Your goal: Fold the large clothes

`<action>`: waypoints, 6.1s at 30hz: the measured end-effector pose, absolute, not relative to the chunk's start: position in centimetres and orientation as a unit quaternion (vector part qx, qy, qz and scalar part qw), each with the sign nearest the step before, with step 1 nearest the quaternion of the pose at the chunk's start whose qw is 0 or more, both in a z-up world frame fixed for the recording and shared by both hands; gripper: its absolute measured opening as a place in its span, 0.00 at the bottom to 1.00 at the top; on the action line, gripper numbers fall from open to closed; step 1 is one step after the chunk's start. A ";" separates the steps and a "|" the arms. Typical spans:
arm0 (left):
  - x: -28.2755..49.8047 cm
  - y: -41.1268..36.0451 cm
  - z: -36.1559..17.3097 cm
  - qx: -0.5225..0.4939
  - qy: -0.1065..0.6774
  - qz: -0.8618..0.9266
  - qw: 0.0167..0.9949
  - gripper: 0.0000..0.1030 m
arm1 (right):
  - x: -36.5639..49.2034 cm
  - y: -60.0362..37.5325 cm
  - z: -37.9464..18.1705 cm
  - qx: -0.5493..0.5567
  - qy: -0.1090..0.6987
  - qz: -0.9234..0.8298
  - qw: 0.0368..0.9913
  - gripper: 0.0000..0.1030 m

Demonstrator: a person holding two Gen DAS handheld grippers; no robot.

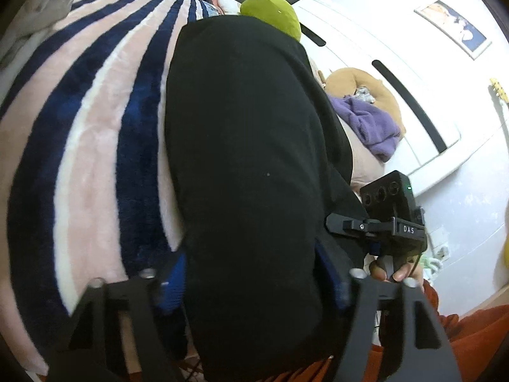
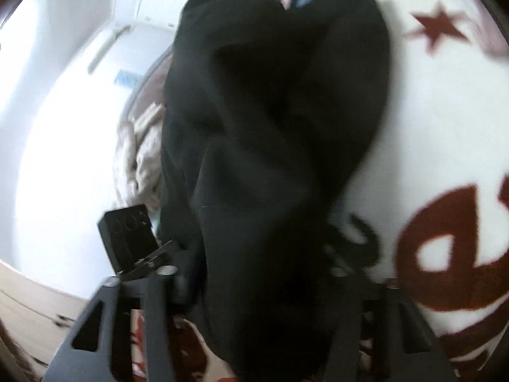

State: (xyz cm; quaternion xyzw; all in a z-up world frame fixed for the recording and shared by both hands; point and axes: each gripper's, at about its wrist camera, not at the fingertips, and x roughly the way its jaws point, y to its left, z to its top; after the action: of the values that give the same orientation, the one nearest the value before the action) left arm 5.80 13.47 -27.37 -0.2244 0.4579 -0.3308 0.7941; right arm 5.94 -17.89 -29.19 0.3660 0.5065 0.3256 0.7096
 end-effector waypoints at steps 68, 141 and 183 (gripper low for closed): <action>1.3 42.3 -6.0 -0.087 0.299 0.074 0.947 0.84 | 14.6 16.7 -7.3 0.065 0.378 0.519 0.764 0.66; -5.8 3.7 -4.9 -0.004 0.102 -0.013 0.995 0.99 | -8.7 -22.5 -4.4 0.028 0.126 0.190 0.973 1.00; -5.7 3.8 -5.1 -0.001 0.103 -0.017 0.995 0.99 | -8.7 -23.1 -4.9 0.060 0.129 0.182 0.973 1.00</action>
State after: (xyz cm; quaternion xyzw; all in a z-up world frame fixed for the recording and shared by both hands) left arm -5.66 3.84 -5.08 -0.0014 0.1028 -0.0167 0.9946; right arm -8.69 -23.15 -4.92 0.0602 0.1294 0.1818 0.9729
